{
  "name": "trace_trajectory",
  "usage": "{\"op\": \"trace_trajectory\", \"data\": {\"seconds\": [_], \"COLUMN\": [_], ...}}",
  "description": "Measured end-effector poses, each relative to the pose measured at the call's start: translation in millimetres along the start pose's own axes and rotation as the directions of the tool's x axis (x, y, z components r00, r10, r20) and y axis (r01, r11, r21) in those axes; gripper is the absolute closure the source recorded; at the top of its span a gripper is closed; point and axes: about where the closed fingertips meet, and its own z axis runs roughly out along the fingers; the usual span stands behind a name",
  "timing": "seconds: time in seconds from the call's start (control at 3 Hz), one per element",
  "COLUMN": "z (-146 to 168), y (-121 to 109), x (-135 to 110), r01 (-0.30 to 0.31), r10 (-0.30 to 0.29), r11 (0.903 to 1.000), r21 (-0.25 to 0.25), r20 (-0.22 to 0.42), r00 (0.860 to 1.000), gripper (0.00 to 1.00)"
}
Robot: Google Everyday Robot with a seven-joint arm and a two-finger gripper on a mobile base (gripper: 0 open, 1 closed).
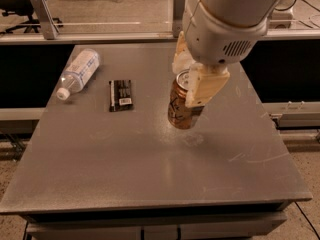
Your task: Pick orange can
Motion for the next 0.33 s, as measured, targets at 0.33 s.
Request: {"op": "trace_trajectory", "data": {"seconds": [0.33], "z": [-0.8], "y": [-0.2], "x": [-0.2], "r01": [0.001], "r10": [-0.001], "r11": [1.0], "r21": [0.002], "r20": [-0.001], "r00": [1.0], "gripper": [1.0]}}
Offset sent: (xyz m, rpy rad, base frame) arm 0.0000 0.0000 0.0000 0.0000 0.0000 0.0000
